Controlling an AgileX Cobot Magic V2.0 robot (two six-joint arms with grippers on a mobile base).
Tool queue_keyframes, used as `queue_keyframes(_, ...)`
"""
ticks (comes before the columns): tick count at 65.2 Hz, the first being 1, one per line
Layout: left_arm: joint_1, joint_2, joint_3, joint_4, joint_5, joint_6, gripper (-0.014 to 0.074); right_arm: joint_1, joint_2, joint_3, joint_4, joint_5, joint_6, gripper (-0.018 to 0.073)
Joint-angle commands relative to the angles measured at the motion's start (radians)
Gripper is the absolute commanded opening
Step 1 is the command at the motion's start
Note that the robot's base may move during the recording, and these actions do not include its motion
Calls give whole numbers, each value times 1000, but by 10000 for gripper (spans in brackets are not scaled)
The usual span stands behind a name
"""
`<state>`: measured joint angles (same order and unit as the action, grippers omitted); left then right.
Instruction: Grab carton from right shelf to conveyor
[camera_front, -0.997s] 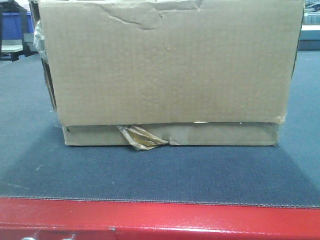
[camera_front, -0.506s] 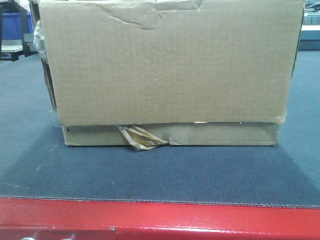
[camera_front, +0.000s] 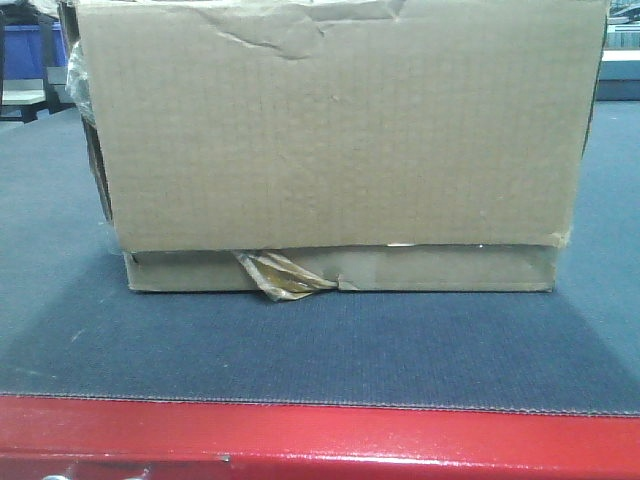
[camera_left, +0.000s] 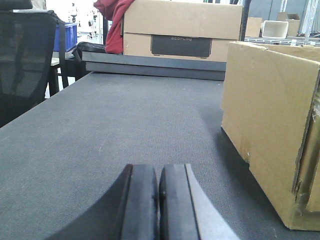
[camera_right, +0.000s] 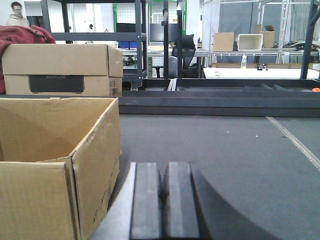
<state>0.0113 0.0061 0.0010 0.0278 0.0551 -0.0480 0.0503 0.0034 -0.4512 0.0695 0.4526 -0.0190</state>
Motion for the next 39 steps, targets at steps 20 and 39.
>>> queue_keyframes(20,6,-6,-1,-10,-23,5,15,-7,-3,2,-10,-26,-10,-69)
queue_keyframes(39,6,-6,-1,-10,-23,5,15,-56,-3,19,-27,-44,-10,-69)
